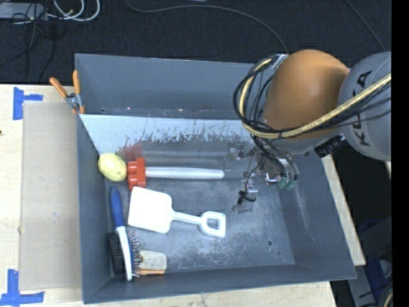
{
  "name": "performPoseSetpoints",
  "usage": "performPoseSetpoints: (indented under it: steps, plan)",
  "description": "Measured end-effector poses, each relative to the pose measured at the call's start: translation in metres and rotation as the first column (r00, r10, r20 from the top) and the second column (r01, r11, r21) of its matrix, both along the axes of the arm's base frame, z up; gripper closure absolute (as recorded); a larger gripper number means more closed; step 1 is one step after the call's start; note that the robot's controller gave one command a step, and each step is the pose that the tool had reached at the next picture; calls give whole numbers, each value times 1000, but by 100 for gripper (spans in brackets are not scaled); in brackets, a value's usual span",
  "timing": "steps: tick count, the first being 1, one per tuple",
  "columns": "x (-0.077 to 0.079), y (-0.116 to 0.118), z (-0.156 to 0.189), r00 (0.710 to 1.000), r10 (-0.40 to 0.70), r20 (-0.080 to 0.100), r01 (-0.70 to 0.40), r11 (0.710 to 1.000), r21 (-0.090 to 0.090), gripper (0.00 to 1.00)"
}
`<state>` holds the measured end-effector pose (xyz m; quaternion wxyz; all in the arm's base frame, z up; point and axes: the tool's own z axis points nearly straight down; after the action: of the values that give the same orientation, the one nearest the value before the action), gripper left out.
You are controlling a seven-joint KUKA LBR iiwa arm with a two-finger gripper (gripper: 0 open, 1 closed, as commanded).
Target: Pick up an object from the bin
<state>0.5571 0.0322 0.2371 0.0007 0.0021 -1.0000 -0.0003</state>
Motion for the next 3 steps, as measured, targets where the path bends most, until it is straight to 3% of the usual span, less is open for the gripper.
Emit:
performPoseSetpoints:
  steps: [1, 2, 3]
  plan:
    - [-5, 15, -64, 1000, 3, 1, -3, 1000, 0, 0]
    - [-14, 22, -102, 999, -38, -8, 38, 999, 0, 0]
    - [-13, 34, -114, 994, -108, -2, 108, 994, 0, 0]
